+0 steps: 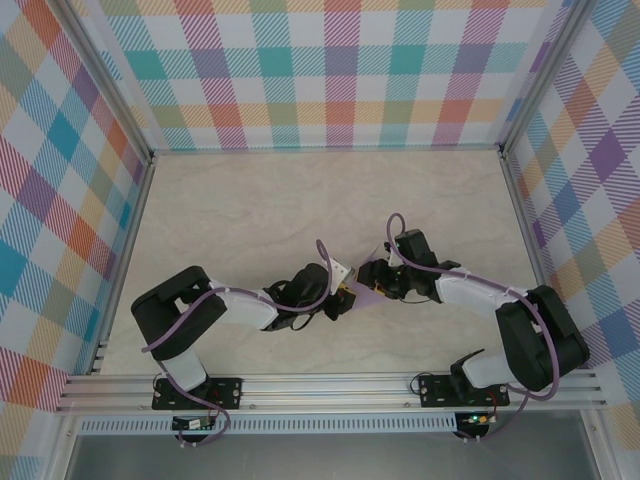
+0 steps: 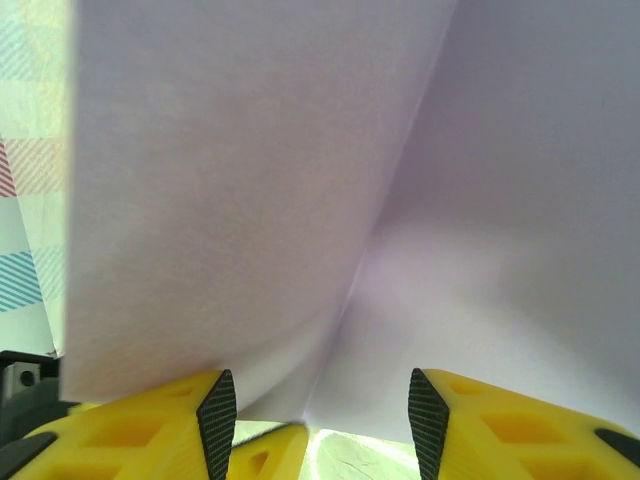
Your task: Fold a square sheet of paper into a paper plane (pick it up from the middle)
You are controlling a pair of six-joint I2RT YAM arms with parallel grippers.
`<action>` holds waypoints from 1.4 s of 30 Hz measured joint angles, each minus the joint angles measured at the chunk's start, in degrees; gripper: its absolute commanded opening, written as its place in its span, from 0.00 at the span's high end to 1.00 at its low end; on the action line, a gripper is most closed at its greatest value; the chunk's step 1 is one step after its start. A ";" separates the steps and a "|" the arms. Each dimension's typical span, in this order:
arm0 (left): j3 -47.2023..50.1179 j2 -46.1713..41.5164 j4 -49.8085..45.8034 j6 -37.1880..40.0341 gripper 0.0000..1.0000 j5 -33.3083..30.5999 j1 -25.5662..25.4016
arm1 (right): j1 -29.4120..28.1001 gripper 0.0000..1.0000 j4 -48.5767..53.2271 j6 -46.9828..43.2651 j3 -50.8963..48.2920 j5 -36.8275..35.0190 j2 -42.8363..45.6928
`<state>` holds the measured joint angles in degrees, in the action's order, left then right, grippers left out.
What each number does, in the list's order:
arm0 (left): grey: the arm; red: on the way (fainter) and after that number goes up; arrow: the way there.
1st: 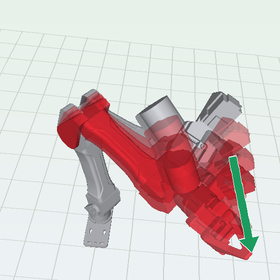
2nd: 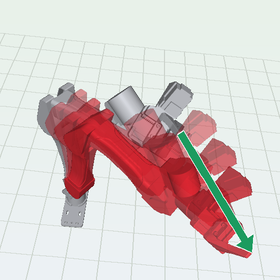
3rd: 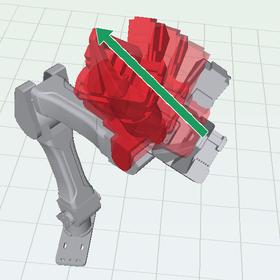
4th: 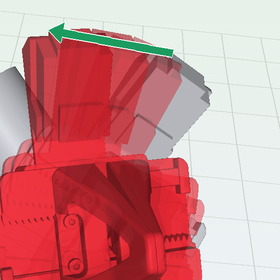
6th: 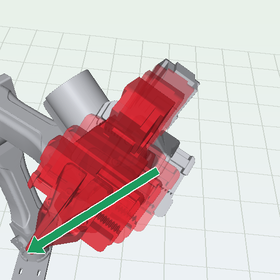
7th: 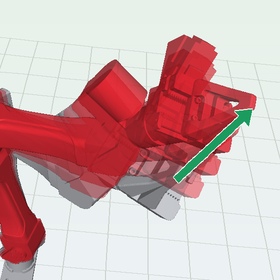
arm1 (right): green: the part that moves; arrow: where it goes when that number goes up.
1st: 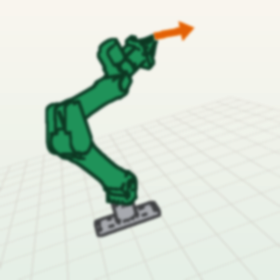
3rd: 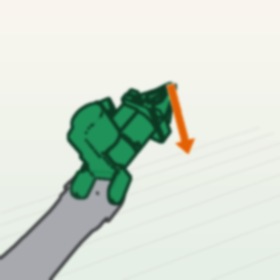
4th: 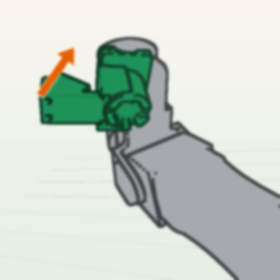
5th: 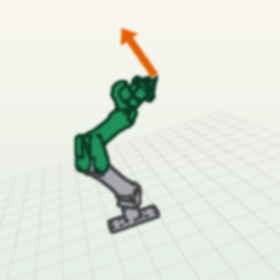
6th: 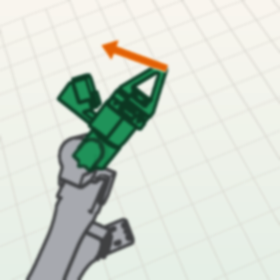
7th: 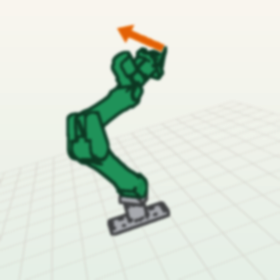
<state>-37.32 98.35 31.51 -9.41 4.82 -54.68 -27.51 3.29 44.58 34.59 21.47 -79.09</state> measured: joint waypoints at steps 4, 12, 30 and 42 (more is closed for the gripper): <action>-0.02 0.94 0.42 0.04 0.89 0.09 -0.11 | 0.00 0.49 0.96 -0.02 -0.04 -0.48 1.77; -2.89 1.70 -1.77 -0.44 0.94 1.33 -0.11 | 0.50 0.48 1.64 -0.02 -3.80 -3.13 8.63; -16.09 7.89 -16.94 -3.45 0.98 9.35 -0.22 | 4.87 0.46 6.43 4.61 -5.46 -7.41 12.39; -24.11 12.85 -25.68 -9.18 1.00 13.11 -0.22 | 7.87 0.47 7.19 6.01 -5.77 -6.82 9.88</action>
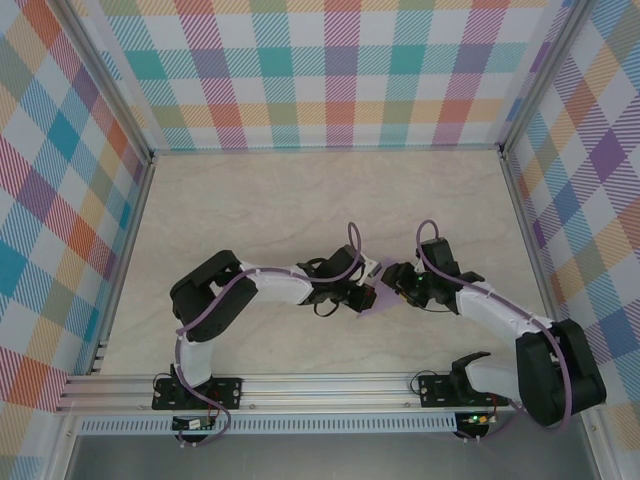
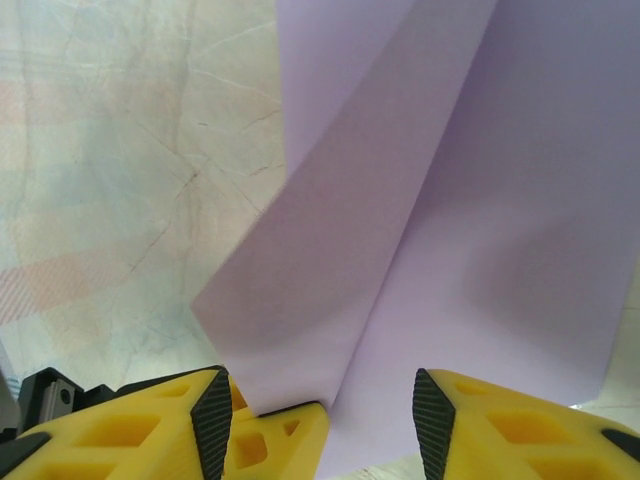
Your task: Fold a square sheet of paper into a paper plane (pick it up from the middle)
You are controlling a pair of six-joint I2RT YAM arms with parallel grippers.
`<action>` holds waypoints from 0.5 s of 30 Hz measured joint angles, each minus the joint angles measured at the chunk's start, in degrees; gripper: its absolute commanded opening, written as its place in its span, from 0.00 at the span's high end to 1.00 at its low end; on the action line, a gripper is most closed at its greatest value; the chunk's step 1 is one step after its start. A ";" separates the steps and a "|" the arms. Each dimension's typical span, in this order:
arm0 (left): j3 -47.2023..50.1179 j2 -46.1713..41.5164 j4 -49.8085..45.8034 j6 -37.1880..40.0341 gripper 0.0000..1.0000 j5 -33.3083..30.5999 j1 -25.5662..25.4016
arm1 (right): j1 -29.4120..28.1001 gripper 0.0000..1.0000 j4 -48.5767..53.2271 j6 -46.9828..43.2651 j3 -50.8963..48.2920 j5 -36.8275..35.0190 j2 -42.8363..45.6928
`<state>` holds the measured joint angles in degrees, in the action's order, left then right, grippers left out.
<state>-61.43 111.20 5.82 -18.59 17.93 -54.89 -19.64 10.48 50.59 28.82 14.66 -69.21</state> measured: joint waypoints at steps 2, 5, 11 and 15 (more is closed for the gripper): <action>-0.72 0.52 -0.13 -1.79 1.00 0.94 0.00 | 0.20 0.48 0.02 0.00 0.00 0.33 -0.92; -1.33 1.11 -0.15 -4.28 1.00 2.12 0.00 | 0.33 0.48 0.22 0.00 0.00 0.57 -1.95; -1.46 1.68 -0.13 -7.21 1.00 3.63 0.00 | 0.83 0.51 0.37 -0.04 0.00 0.98 -3.41; -1.46 1.81 0.07 -8.52 1.00 4.42 0.02 | 1.38 0.51 0.33 -0.09 0.00 1.01 -3.85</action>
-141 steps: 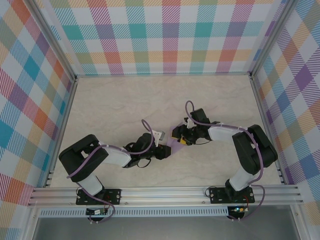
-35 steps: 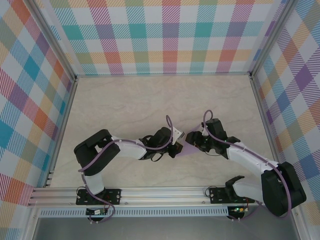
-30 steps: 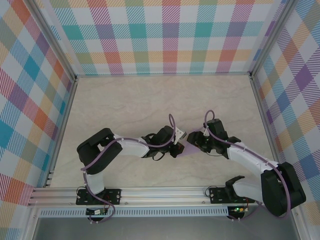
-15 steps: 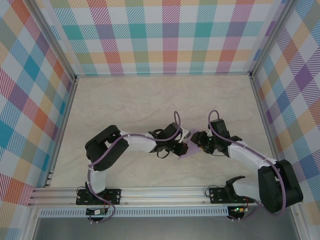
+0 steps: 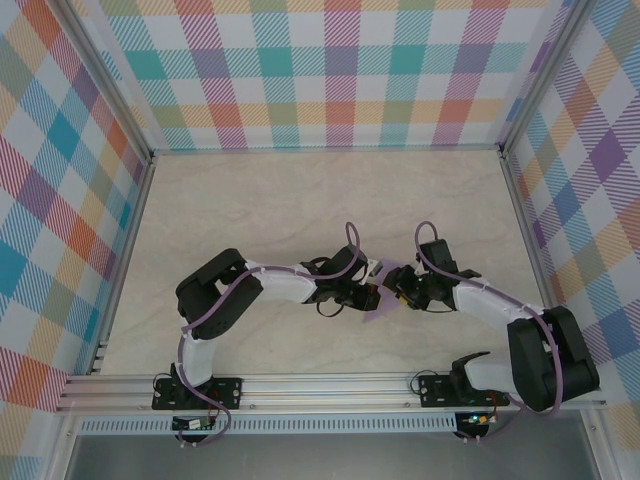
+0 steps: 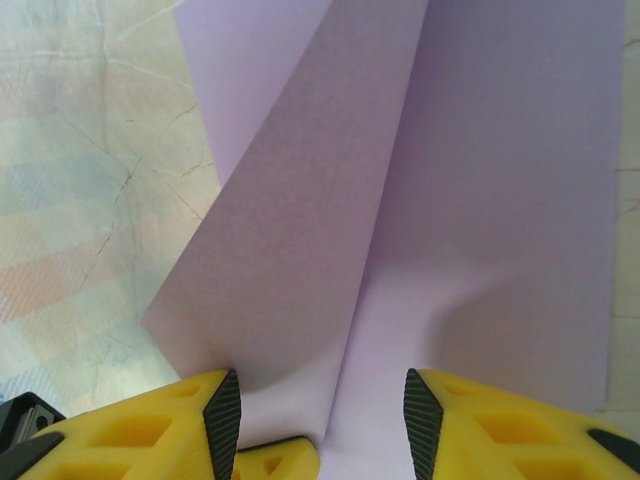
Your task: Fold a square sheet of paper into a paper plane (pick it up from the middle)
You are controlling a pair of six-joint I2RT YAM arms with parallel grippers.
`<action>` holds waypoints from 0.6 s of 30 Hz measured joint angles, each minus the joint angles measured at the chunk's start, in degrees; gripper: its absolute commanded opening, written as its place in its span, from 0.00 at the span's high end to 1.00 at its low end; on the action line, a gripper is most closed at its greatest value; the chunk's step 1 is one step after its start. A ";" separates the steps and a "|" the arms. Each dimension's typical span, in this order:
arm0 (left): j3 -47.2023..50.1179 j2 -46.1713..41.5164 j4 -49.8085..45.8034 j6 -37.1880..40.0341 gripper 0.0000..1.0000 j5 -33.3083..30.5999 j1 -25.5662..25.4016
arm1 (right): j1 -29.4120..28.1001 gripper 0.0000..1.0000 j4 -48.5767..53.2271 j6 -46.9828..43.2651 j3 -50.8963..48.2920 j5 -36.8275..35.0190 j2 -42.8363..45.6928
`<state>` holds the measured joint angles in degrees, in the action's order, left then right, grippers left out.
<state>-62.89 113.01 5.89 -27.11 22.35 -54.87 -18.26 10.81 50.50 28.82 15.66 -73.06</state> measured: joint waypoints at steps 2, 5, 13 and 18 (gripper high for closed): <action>0.00 0.09 0.07 -0.55 1.00 0.39 0.00 | 0.28 0.52 -0.04 -0.17 0.00 0.00 -0.50; 0.00 0.20 0.13 -1.18 1.00 0.83 0.07 | 0.35 0.52 -0.22 -0.37 0.17 0.37 -2.12; 0.00 0.52 0.59 -2.64 0.92 1.68 0.33 | 0.61 0.51 -0.83 -0.90 1.31 1.88 -4.92; 0.13 0.63 1.88 -3.98 0.79 2.43 0.70 | 0.61 0.50 -0.66 -1.68 1.55 2.01 -5.09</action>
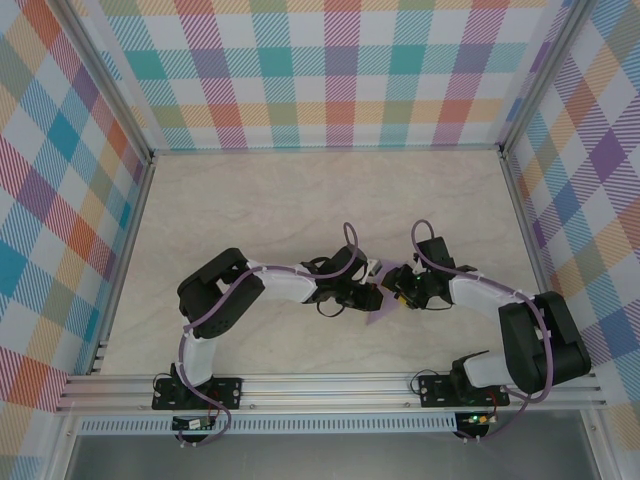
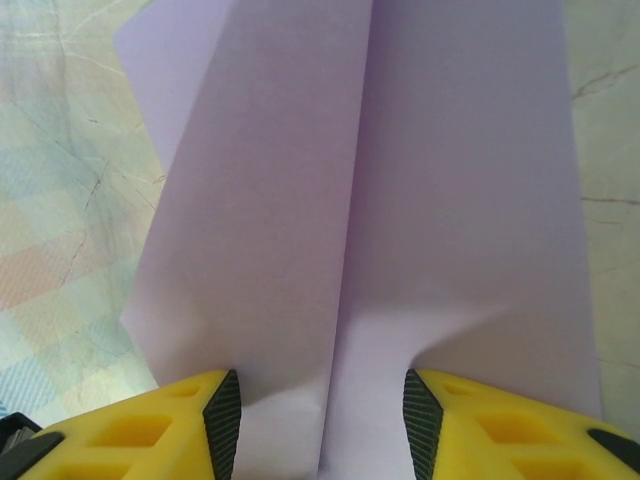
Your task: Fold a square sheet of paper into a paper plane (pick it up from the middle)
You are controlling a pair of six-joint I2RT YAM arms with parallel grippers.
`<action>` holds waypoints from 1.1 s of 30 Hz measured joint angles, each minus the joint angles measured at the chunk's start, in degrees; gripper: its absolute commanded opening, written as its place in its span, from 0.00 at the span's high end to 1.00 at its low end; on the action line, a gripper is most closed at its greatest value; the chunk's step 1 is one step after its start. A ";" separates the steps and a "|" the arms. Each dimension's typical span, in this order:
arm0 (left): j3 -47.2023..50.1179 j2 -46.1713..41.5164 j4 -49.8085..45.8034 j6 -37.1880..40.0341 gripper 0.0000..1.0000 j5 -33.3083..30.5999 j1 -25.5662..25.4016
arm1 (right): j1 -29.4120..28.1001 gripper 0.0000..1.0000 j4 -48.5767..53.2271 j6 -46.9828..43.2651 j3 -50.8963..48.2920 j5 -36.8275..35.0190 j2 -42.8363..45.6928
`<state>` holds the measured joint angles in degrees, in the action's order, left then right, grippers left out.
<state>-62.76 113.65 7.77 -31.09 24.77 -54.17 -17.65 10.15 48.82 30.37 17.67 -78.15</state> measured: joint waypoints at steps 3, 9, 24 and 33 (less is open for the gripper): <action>0.87 -0.13 1.46 -0.85 0.73 0.24 0.35 | 0.00 0.49 0.37 -0.17 0.48 0.13 -0.33; 5.44 -5.20 1.20 -1.92 0.70 -1.42 1.64 | 0.00 0.49 1.86 -0.81 1.29 0.09 -0.68; 8.70 -11.34 7.37 -6.82 0.74 -2.54 2.19 | 0.00 0.46 4.63 -1.73 3.93 0.35 -3.21; 7.41 -7.93 8.79 -7.91 0.80 0.37 1.75 | 0.04 0.42 6.03 -1.73 5.68 0.83 -4.85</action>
<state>-55.35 105.71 16.56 -39.00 25.15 -52.42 -17.61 16.19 47.09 36.05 18.50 -83.00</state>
